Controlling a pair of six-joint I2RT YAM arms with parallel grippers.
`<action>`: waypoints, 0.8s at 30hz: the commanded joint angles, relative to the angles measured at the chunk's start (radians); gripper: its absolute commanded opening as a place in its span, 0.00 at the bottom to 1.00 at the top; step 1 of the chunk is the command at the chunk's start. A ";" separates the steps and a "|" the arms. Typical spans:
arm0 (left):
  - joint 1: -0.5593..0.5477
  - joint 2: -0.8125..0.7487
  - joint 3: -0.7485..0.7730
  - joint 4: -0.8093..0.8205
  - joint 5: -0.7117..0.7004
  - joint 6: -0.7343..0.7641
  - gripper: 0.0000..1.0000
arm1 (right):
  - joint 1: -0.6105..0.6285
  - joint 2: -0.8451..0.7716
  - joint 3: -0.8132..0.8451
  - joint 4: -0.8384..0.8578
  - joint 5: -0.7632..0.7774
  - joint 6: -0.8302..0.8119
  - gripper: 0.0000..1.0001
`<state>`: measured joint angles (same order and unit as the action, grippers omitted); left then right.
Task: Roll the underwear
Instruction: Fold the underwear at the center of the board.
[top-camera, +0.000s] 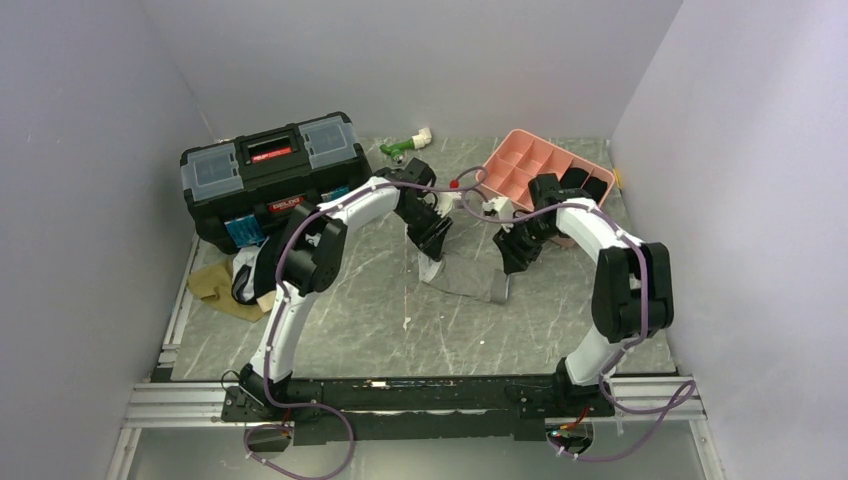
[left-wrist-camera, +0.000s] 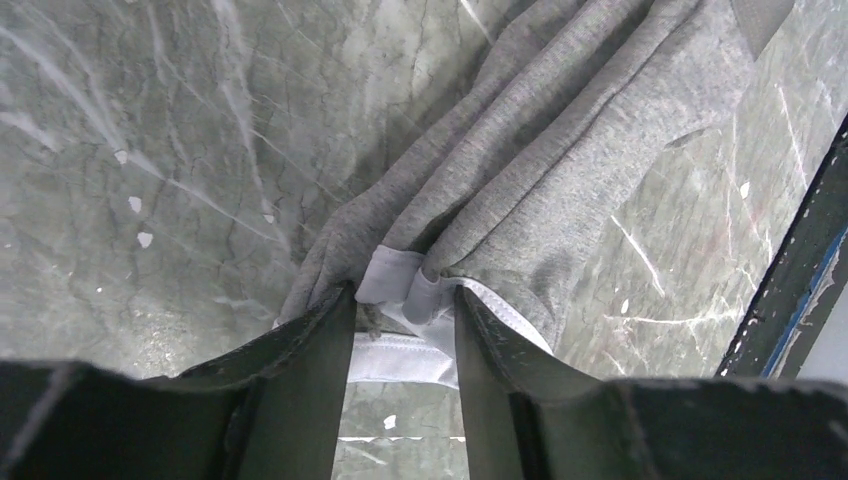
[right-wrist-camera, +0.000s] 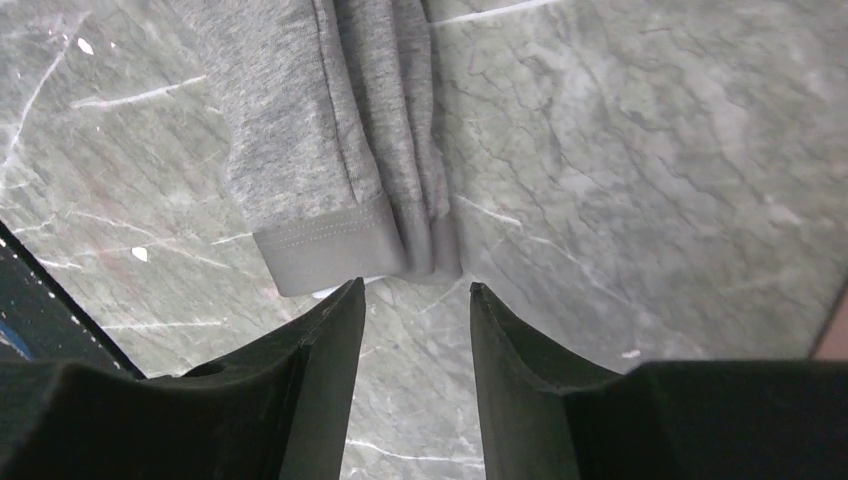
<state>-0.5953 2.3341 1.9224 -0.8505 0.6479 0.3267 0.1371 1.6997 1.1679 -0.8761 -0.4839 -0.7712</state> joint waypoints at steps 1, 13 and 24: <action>0.003 -0.098 -0.028 0.052 -0.026 -0.009 0.50 | -0.028 -0.105 -0.023 0.069 -0.015 0.055 0.47; 0.044 -0.234 -0.171 0.170 -0.022 -0.059 0.72 | -0.079 -0.172 -0.078 0.137 -0.031 0.144 0.51; 0.107 -0.445 -0.446 0.404 0.035 -0.103 0.99 | -0.079 -0.107 0.033 -0.033 -0.337 0.091 0.51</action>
<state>-0.5030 1.9884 1.5280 -0.5720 0.6304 0.2447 0.0612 1.5703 1.1137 -0.8124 -0.6193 -0.6353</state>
